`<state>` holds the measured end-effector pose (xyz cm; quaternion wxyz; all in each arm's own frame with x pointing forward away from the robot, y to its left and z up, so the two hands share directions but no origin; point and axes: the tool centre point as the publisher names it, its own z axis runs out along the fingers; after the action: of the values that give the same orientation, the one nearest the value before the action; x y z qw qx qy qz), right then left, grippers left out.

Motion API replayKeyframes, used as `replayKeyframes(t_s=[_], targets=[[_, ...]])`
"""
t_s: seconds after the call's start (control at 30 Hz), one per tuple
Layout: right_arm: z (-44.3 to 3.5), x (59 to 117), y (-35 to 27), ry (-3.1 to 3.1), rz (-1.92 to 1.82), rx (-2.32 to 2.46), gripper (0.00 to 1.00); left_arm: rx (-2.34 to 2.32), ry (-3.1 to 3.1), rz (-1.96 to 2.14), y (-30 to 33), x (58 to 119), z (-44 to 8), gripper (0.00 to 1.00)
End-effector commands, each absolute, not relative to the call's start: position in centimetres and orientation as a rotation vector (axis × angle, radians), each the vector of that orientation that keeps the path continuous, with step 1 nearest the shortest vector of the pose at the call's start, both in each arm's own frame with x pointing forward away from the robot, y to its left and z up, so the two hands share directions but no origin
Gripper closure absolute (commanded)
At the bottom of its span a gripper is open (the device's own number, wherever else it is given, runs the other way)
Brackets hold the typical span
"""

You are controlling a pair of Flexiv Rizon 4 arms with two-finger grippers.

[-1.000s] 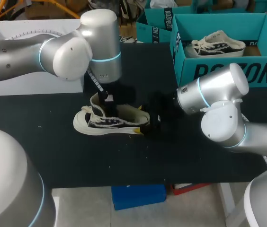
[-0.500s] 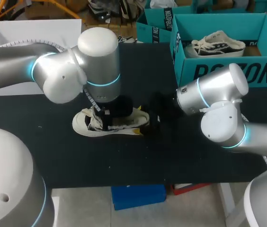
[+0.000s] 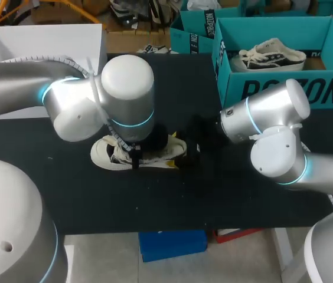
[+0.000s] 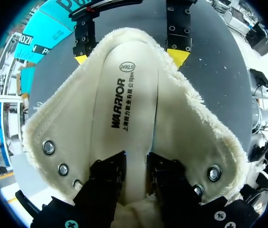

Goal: Take the shoe out of the shoebox, open the shoe tongue, remove and reinsert the insole, then place the shoe into the shoebox

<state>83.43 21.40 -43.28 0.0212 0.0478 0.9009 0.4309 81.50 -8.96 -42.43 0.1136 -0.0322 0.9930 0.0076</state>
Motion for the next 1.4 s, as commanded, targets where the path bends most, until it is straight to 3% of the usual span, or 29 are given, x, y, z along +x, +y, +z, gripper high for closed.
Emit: replayKeyframes(t_s=[0.03, 0.13, 0.97, 1.0, 1.03, 1.07, 1.4], targets=[[-43.3, 83.7, 21.3, 2.794, 1.337, 0.151, 1.00, -0.117, 2.797, 0.014, -8.9, 82.2, -45.9, 0.71], [-43.3, 83.7, 21.3, 2.794, 1.337, 0.151, 1.00, -0.138, 2.772, 0.011, -8.9, 82.8, -46.2, 0.66], [-43.3, 83.7, 21.3, 2.794, 1.337, 0.151, 1.00, -0.372, 2.569, -0.127, -9.7, 87.5, -44.6, 0.65], [-43.3, 83.7, 21.3, 2.794, 1.337, 0.151, 1.00, -0.374, 2.572, -0.131, -9.8, 87.5, -44.6, 0.66], [-43.3, 83.7, 21.3, 2.794, 1.337, 0.151, 1.00, -0.377, 2.582, -0.135, -9.9, 87.5, -44.6, 0.87], [-43.3, 83.7, 21.3, 2.794, 1.337, 0.151, 1.00, -0.381, 2.594, -0.136, -9.9, 87.5, -44.6, 1.00], [-43.3, 83.7, 21.3, 2.794, 1.337, 0.151, 1.00, -0.335, 2.792, -0.204, -10.0, 85.9, -42.6, 1.00]])
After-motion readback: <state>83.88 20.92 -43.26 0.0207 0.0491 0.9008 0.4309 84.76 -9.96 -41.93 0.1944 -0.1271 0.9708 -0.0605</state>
